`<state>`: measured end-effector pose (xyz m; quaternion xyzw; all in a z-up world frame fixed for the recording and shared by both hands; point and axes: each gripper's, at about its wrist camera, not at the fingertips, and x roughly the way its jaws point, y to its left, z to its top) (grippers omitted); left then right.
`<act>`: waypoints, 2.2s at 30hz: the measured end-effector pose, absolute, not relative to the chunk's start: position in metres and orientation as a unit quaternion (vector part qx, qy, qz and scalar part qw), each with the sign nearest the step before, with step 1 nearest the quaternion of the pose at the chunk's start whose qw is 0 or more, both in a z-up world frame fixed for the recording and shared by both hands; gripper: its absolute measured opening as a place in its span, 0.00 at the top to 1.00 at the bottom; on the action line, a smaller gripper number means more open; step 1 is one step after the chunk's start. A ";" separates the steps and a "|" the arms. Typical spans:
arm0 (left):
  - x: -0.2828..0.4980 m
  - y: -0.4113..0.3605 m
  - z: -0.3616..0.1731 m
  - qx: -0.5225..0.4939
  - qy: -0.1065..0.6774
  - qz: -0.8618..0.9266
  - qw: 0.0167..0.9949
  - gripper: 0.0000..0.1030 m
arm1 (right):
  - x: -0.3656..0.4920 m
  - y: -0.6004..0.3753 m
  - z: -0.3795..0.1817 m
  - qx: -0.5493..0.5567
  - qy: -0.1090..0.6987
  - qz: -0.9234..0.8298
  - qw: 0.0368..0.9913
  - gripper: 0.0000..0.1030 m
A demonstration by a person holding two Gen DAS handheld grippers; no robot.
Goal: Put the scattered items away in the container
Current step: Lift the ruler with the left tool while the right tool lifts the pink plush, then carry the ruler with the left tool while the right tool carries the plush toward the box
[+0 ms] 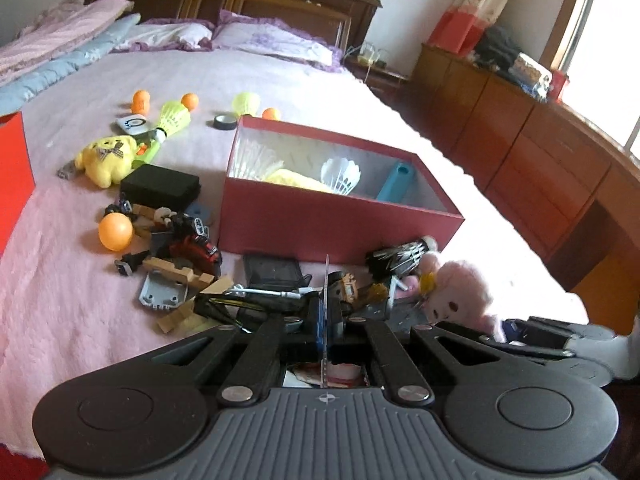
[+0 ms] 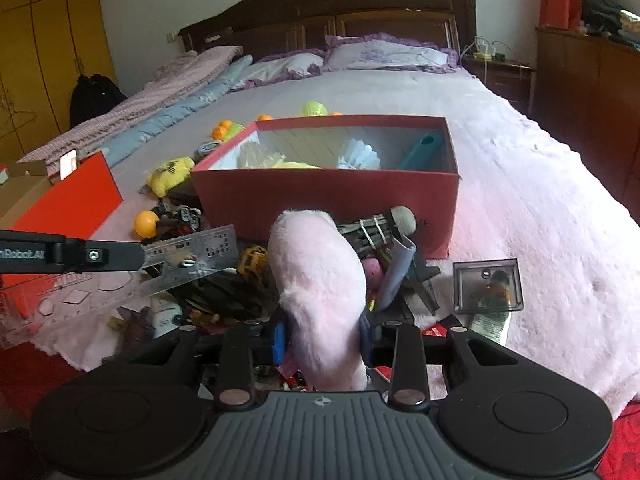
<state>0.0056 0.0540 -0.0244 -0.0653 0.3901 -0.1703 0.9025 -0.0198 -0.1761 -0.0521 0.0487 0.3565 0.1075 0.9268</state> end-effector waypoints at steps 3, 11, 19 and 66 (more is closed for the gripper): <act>0.009 0.052 -0.041 -0.056 0.420 -0.163 0.891 0.96 | -0.019 -0.175 -0.054 0.048 0.362 0.111 0.924 0.65; 0.015 0.054 -0.069 -0.058 0.458 -0.152 0.874 0.96 | -0.019 -0.174 -0.068 0.051 0.386 0.112 0.914 0.64; 0.008 0.059 -0.043 -0.089 0.415 -0.166 0.890 0.97 | -0.023 -0.173 -0.067 0.048 0.383 0.118 0.915 0.65; 0.055 0.038 -0.017 -0.180 0.395 -0.256 0.864 0.97 | 0.002 -0.191 -0.027 0.117 0.355 0.166 0.913 0.65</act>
